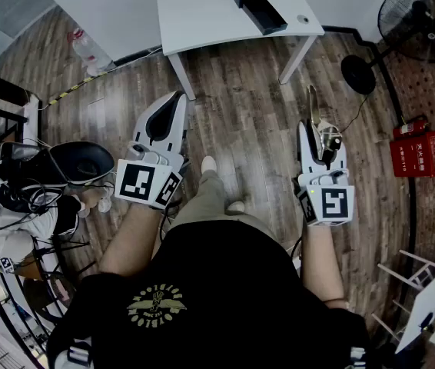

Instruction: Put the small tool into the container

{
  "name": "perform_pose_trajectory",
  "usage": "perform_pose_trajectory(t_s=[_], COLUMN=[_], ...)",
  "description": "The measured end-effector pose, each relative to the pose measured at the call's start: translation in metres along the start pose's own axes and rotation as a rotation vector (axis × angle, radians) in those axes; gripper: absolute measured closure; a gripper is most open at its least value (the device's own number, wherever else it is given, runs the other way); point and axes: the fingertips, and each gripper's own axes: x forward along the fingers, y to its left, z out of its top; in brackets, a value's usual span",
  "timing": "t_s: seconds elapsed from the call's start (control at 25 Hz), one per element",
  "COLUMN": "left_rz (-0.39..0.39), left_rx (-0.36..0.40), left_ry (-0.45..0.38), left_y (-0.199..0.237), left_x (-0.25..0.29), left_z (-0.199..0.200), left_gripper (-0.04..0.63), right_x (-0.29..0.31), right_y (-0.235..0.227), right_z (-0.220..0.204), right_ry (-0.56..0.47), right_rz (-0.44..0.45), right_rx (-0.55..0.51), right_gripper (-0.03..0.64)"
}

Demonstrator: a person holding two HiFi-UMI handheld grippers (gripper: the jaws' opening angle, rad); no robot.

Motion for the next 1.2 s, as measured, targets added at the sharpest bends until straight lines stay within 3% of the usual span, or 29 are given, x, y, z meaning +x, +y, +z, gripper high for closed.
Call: perform_pose_trajectory(t_s=[0.44,0.88,1.2], left_rz=[-0.064,-0.095,-0.179], left_rx=[0.011,0.014,0.028], left_ry=[0.027,0.049,0.040], left_y=[0.015,0.097,0.130], left_x=[0.046,0.104,0.144], left_z=[-0.014,-0.026,-0.042], left_gripper=[0.588,0.589,0.588], right_x=[0.033,0.119,0.161], right_y=[-0.004,0.005,0.007], right_z=[-0.006,-0.013,-0.016], right_ry=[0.026,0.058,0.069], right_rz=[-0.010,-0.060,-0.122], right_rx=[0.061,0.090,0.074], right_gripper=[0.522,0.522,0.522])
